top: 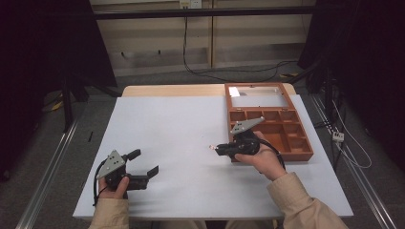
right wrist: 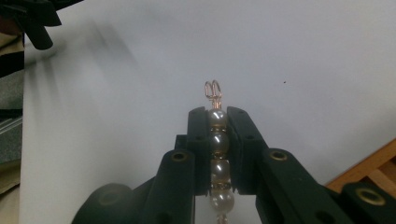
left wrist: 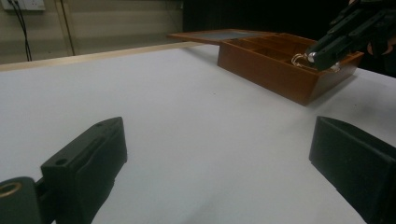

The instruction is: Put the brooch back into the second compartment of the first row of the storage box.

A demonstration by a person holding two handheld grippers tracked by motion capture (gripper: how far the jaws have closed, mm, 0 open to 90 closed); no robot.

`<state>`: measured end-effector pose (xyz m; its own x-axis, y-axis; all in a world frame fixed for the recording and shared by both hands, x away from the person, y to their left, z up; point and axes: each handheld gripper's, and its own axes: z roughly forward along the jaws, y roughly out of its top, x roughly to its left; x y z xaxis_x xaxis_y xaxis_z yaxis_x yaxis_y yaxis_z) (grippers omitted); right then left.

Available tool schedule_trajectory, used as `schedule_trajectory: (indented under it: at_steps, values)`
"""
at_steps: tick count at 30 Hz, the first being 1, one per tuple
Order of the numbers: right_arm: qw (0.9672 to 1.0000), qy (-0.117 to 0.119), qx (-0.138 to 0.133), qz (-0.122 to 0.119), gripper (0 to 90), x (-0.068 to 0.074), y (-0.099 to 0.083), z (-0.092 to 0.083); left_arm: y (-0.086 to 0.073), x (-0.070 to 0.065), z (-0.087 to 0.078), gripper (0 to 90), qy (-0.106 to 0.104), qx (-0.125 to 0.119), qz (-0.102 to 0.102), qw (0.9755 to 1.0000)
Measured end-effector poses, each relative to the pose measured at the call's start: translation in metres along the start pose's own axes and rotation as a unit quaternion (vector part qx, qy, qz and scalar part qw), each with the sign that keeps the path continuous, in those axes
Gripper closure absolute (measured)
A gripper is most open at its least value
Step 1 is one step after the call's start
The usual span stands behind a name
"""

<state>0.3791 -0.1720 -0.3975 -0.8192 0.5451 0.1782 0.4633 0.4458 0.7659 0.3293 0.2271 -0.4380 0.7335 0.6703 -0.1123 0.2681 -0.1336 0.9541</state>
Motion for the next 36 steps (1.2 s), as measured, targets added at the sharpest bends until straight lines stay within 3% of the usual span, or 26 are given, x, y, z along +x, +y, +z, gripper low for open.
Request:
schedule_trajectory:
  at_steps: [36]
  values:
    - [0.9991, -0.033, -0.017, 0.02, 80.4, -0.042, 0.019, -0.028, 0.0, 0.0, -0.001, 4.0, -0.001, -0.003, -0.001, 1.0]
